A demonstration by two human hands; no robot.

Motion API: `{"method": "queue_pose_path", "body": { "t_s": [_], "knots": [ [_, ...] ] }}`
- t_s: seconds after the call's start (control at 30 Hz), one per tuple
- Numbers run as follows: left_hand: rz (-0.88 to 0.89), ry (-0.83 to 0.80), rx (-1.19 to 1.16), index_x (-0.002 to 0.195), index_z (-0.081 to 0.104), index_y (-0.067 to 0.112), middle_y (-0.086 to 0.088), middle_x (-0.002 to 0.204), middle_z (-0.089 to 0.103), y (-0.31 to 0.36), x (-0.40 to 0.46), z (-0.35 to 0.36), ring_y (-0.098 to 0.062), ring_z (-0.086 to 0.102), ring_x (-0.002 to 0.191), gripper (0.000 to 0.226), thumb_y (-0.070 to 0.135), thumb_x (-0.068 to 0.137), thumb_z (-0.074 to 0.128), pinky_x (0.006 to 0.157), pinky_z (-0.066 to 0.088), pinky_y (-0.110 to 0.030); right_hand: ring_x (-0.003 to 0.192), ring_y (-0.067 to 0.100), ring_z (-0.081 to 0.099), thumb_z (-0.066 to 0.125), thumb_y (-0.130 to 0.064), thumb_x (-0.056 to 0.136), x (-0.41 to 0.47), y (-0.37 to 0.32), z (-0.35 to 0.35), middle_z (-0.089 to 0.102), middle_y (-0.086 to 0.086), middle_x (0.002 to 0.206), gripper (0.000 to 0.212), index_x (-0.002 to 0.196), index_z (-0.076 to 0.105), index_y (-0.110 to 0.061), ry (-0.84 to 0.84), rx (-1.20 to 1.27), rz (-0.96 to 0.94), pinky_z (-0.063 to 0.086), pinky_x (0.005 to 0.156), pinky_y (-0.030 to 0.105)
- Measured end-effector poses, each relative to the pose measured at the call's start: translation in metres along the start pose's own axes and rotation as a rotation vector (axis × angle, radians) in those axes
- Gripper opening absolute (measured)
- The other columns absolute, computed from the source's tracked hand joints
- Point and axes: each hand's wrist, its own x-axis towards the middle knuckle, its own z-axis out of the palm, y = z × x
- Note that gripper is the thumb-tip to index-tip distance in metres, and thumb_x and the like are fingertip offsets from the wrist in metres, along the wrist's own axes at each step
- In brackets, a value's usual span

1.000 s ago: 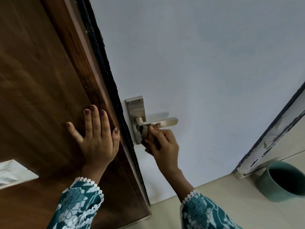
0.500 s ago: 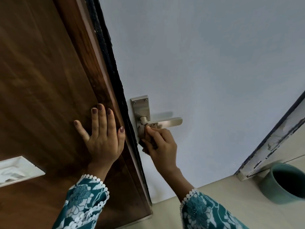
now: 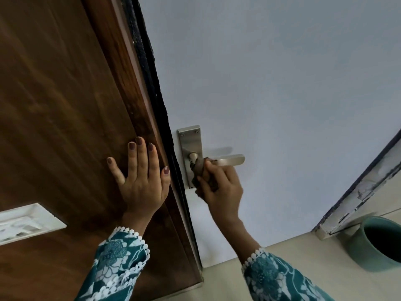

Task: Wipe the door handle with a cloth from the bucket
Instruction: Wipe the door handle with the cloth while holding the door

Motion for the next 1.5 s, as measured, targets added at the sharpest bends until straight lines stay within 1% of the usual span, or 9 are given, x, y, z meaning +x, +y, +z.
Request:
{"method": "queue_pose_path", "body": {
  "t_s": [0.13,0.27,0.53,0.63,0.87,1.13,1.23,1.37,1.5],
  "knots": [
    [-0.007,-0.006,-0.011,0.152,0.007,0.008,-0.005,0.161,-0.005,0.000,0.000,-0.002,-0.021,0.002,0.148,0.065,0.031,0.097,0.033,0.115,-0.006,-0.053,0.076,0.017,0.061,0.073,-0.019,0.078,-0.003,-0.011,0.008,0.066,0.004,0.088,0.025,0.102,0.072,-0.013,-0.042,-0.130,-0.209,0.052,0.047,0.028],
    [-0.010,-0.008,-0.030,0.152,0.007,0.010,-0.003,0.161,-0.005,0.000,0.001,-0.004,-0.020,0.002,0.148,0.064,0.031,0.098,0.034,0.115,-0.006,-0.052,0.075,0.013,0.059,0.068,-0.022,0.081,0.000,0.000,-0.004,0.067,0.004,0.087,0.019,0.098,0.075,-0.017,-0.118,-0.175,-0.284,0.051,0.044,0.023],
    [-0.009,0.010,-0.008,0.152,0.009,0.007,-0.006,0.161,-0.002,0.000,-0.001,0.001,-0.023,0.004,0.148,0.062,0.031,0.098,0.031,0.115,-0.006,-0.053,0.066,-0.010,0.064,0.072,0.002,0.079,0.027,0.034,-0.051,0.048,-0.005,0.088,0.029,0.107,0.068,-0.003,0.111,0.165,0.318,0.048,0.047,0.005],
    [-0.004,0.010,0.004,0.151,0.009,0.007,-0.007,0.161,-0.002,0.001,-0.001,0.002,-0.024,0.004,0.148,0.062,0.030,0.098,0.030,0.115,-0.005,-0.054,0.072,-0.011,0.061,0.074,0.003,0.077,0.021,0.017,-0.029,0.046,-0.006,0.088,0.031,0.107,0.068,-0.003,0.103,0.118,0.219,0.047,0.049,0.002],
    [-0.008,-0.010,0.001,0.152,0.008,0.007,-0.006,0.161,-0.004,0.002,0.000,-0.002,-0.022,0.003,0.148,0.063,0.031,0.098,0.031,0.114,-0.005,-0.054,0.079,0.016,0.055,0.069,-0.017,0.082,-0.004,-0.016,0.021,0.064,0.007,0.088,0.019,0.098,0.072,-0.008,-0.064,-0.118,-0.230,0.049,0.055,0.025],
    [0.005,-0.017,-0.010,0.152,0.006,0.008,-0.004,0.161,-0.005,-0.002,-0.003,-0.001,-0.021,0.002,0.148,0.062,0.034,0.100,0.029,0.115,-0.007,-0.052,0.074,0.018,0.057,0.074,-0.014,0.080,0.001,-0.005,-0.002,0.065,0.010,0.083,0.022,0.100,0.071,-0.007,-0.050,-0.106,-0.330,0.051,0.047,0.032],
    [0.001,0.000,0.005,0.152,0.008,0.008,-0.005,0.161,-0.004,-0.002,-0.003,0.002,-0.021,0.003,0.148,0.062,0.034,0.099,0.029,0.115,-0.006,-0.052,0.078,0.014,0.052,0.077,-0.010,0.075,0.012,0.015,-0.015,0.061,0.011,0.088,0.033,0.106,0.068,-0.009,-0.052,-0.093,-0.248,0.054,0.048,0.031],
    [0.004,0.017,-0.003,0.152,0.009,0.008,-0.004,0.161,-0.002,-0.002,-0.003,0.001,-0.020,0.004,0.148,0.061,0.033,0.099,0.029,0.116,-0.006,-0.051,0.074,0.004,0.056,0.075,-0.003,0.077,0.021,0.037,-0.037,0.051,0.008,0.095,0.034,0.109,0.066,-0.011,0.013,0.031,0.051,0.053,0.052,0.009],
    [0.001,0.029,0.002,0.152,0.009,0.008,-0.005,0.161,-0.002,-0.002,-0.003,0.003,-0.021,0.004,0.148,0.061,0.032,0.099,0.028,0.115,-0.006,-0.052,0.071,-0.002,0.059,0.071,-0.003,0.081,0.026,0.038,-0.044,0.047,-0.004,0.094,0.025,0.106,0.067,-0.006,0.066,0.131,0.261,0.053,0.056,0.010]
  ]
}}
